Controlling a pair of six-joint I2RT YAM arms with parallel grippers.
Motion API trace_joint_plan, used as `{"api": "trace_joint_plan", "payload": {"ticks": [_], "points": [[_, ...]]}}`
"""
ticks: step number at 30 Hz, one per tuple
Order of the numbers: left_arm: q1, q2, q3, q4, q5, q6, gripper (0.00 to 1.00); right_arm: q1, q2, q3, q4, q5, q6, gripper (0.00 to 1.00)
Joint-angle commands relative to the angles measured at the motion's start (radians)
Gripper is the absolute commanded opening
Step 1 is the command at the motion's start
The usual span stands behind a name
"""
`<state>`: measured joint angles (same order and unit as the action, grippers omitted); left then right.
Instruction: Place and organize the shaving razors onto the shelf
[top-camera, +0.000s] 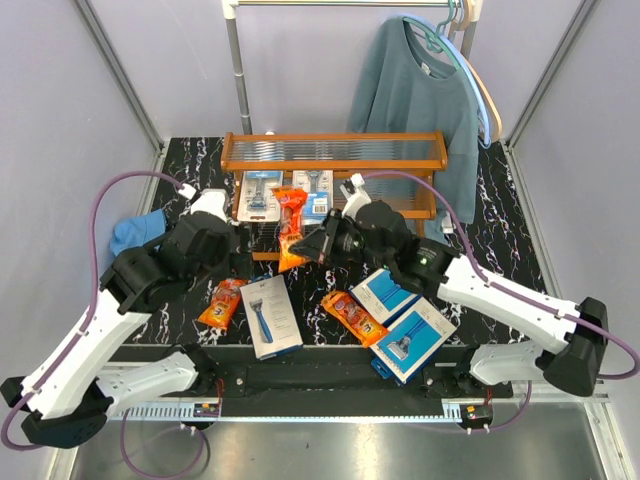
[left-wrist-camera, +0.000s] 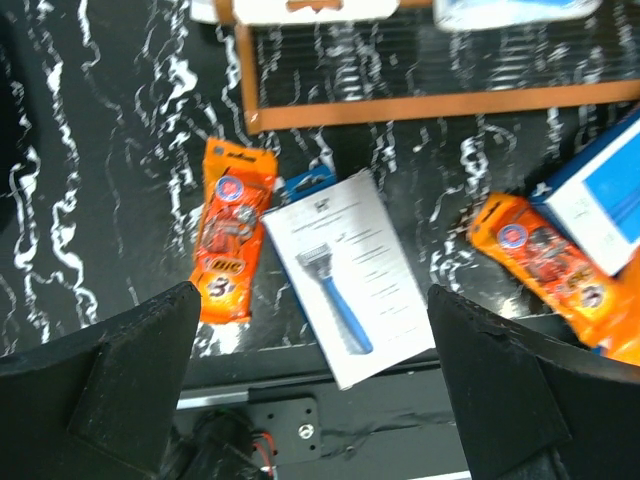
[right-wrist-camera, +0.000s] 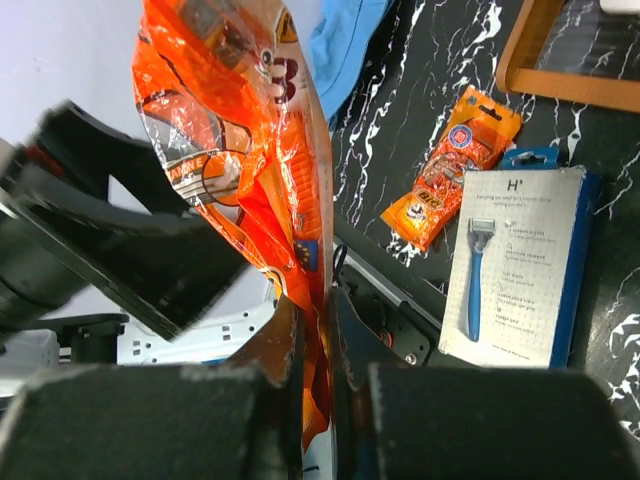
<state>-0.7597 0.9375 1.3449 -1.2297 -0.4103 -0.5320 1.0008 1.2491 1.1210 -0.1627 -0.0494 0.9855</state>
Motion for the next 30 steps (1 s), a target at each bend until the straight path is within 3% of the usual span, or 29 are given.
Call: {"api": "trace_joint_plan", "payload": {"ticks": [1,19,30], "points": [[0.002,-0.038,-0.055,-0.022,-0.045,-0.019,0.99,-0.053,0.075,0.160,-0.067,-0.041,-0.080,0.00],[0.002,-0.121,-0.196,-0.033,0.008,-0.052,0.99,-0.258,0.502,0.779,-0.285,-0.280,-0.218,0.00],[0.002,-0.161,-0.257,-0.037,0.019,-0.071,0.99,-0.329,0.768,1.099,-0.334,-0.395,-0.170,0.00]]}}
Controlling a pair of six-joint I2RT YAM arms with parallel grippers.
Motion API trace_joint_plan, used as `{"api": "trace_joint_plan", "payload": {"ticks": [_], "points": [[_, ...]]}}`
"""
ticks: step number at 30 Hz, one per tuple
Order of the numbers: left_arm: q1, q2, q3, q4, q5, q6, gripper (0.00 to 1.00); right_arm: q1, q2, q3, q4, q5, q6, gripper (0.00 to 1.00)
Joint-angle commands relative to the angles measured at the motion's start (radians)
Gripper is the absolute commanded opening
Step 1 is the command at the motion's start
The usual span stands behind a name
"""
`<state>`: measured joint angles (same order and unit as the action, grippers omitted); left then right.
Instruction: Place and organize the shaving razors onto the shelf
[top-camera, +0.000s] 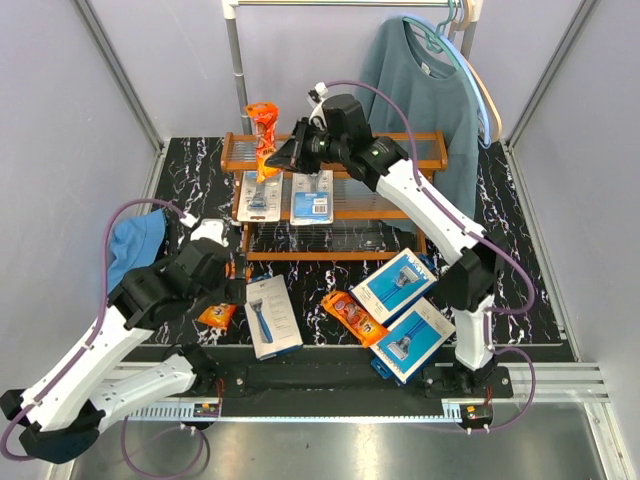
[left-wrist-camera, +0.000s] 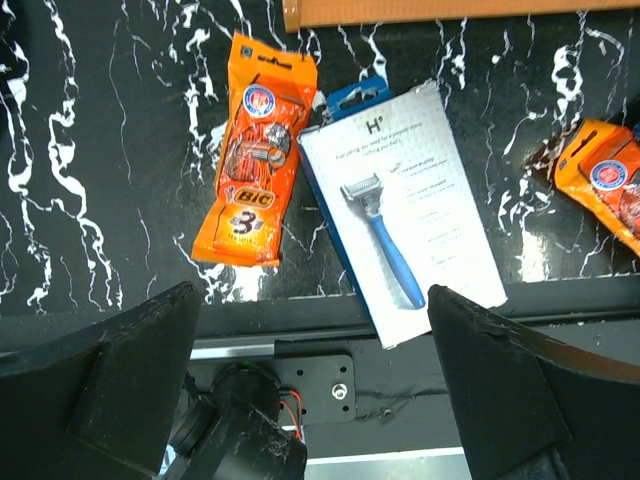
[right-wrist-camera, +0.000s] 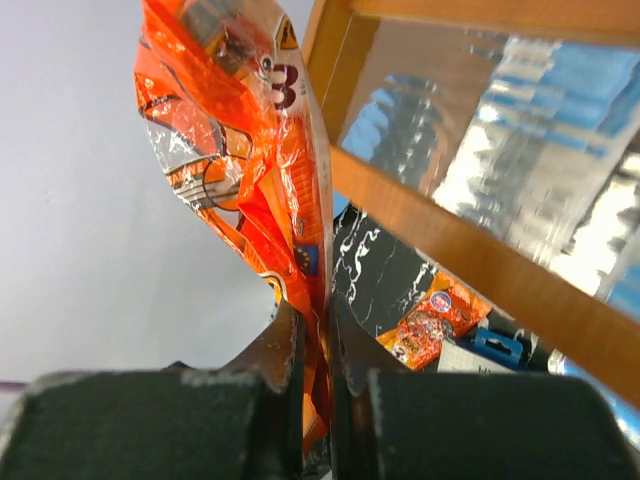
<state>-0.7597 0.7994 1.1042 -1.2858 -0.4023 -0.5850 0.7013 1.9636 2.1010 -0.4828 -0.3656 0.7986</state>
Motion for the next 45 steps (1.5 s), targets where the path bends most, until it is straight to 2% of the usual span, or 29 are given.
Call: {"api": "trace_joint_plan", "payload": {"ticks": [1,11,34,39,45], "points": [[0.002,-0.031,-0.021,0.019,0.013,-0.018,0.99,-0.034,0.069,0.157,-0.016,-0.094,0.025,0.00],[0.002,-0.046,-0.052,0.019,0.025,-0.016,0.99,-0.065,0.164,0.258,-0.027,-0.150,0.096,0.02],[0.000,-0.088,-0.072,0.020,0.033,-0.039,0.99,-0.071,0.164,0.149,-0.025,-0.168,0.154,0.15],[0.002,-0.095,-0.078,0.017,0.034,-0.041,0.99,-0.074,0.162,0.129,-0.022,-0.157,0.159,0.29],[0.002,-0.104,-0.079,0.013,0.033,-0.045,0.99,-0.074,0.139,0.111,0.000,-0.136,0.162,0.50]]}}
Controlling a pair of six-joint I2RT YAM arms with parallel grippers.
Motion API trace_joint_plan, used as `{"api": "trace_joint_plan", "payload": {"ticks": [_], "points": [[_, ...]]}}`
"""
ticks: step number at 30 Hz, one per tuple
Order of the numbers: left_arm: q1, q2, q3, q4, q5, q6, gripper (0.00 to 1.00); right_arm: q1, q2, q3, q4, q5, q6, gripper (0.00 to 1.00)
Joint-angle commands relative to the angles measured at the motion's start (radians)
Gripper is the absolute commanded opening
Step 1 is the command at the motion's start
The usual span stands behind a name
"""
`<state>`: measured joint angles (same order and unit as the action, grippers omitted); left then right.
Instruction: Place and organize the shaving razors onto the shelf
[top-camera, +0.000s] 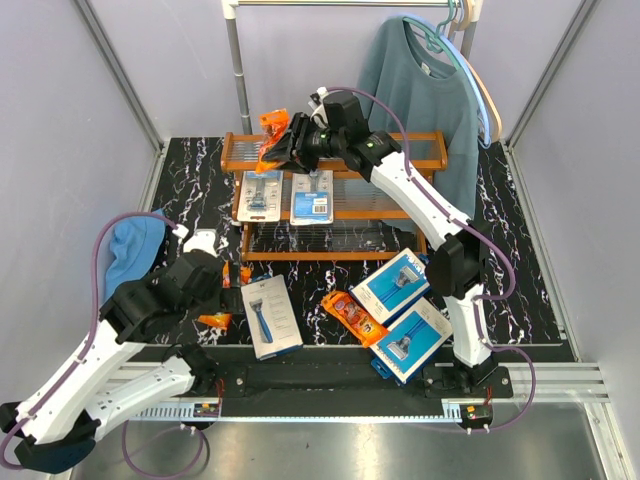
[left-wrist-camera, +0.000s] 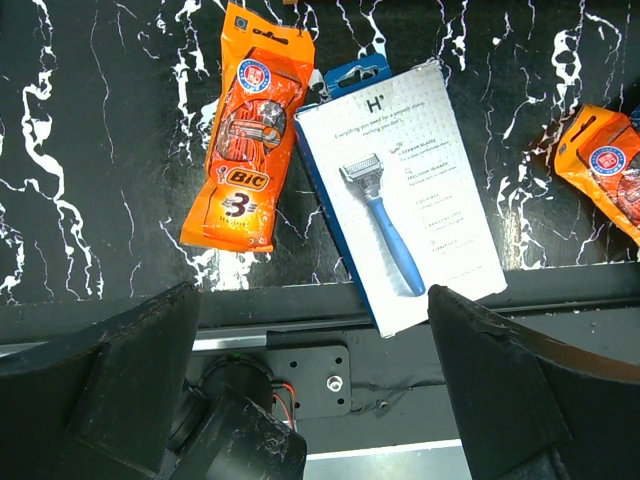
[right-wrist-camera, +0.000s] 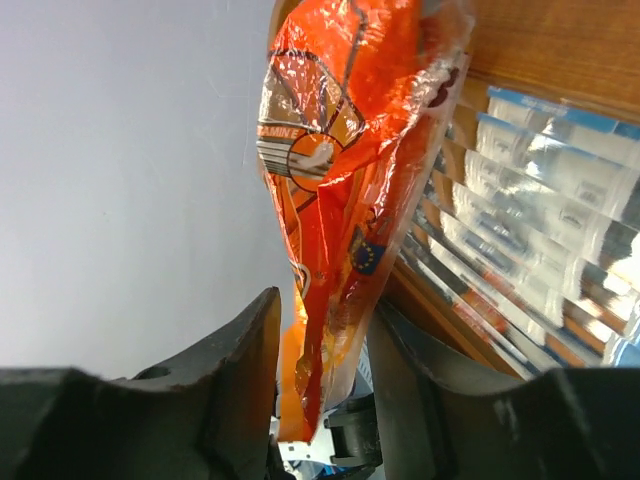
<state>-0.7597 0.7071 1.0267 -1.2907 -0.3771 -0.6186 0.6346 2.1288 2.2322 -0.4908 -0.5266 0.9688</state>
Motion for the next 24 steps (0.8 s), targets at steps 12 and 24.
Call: {"api": "trace_joint_plan", "payload": {"ticks": [12,24], "points": [[0.002,-0.017,-0.007,0.014,0.003,-0.012,0.99,-0.007,-0.138,-0.178,0.046,0.091,-0.013,0.85],[0.002,-0.017,-0.014,0.011,-0.002,-0.004,0.99,-0.010,-0.191,-0.256,0.077,0.111,-0.012,1.00]]}}
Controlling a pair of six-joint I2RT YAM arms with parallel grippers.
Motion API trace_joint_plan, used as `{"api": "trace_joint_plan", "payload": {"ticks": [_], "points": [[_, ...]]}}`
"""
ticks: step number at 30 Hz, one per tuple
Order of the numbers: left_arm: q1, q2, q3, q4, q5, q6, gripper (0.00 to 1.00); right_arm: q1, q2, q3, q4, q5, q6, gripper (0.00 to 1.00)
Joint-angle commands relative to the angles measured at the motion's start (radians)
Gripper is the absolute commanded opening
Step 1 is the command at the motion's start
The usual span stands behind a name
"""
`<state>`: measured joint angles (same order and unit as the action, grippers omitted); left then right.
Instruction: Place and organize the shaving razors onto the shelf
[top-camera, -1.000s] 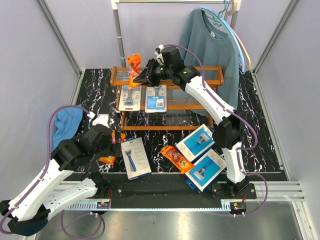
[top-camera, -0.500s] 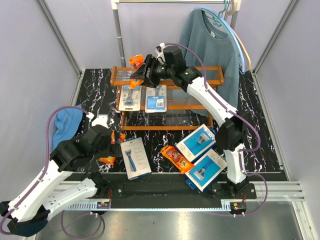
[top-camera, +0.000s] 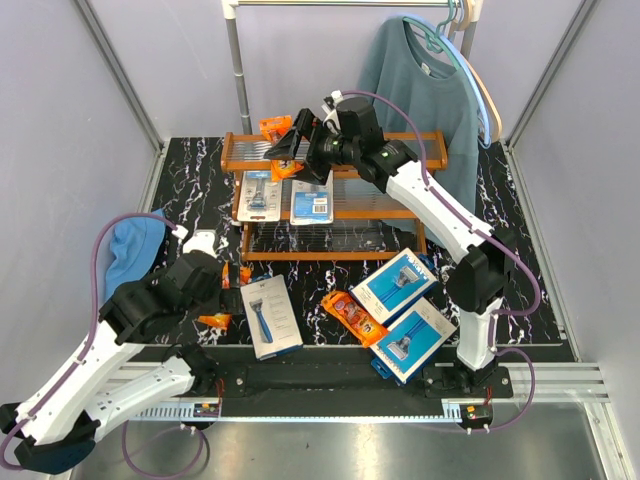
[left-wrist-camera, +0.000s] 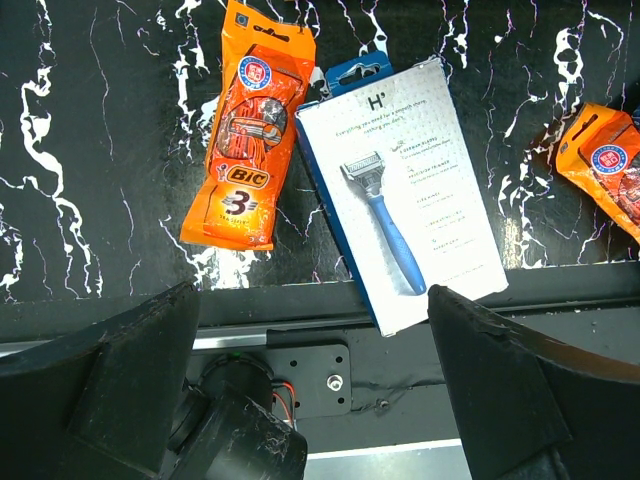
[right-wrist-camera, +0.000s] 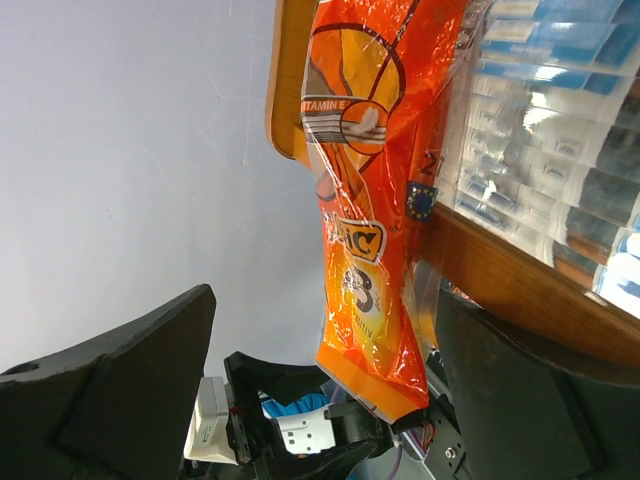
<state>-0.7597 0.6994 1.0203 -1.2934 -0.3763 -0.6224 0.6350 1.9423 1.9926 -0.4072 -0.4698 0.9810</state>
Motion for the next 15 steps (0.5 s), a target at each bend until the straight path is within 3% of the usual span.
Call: {"api": "trace_joint_plan", "payload": {"ticks": [1,15], "points": [[0.002,-0.008,-0.008,0.014,-0.003,0.000,0.99,-0.009,0.004,-0.012,-0.004,0.048,-0.024,1.00],[0.002,-0.005,-0.020,0.011,-0.012,0.006,0.99,0.018,0.067,0.044,0.041,0.007,0.025,1.00]]}}
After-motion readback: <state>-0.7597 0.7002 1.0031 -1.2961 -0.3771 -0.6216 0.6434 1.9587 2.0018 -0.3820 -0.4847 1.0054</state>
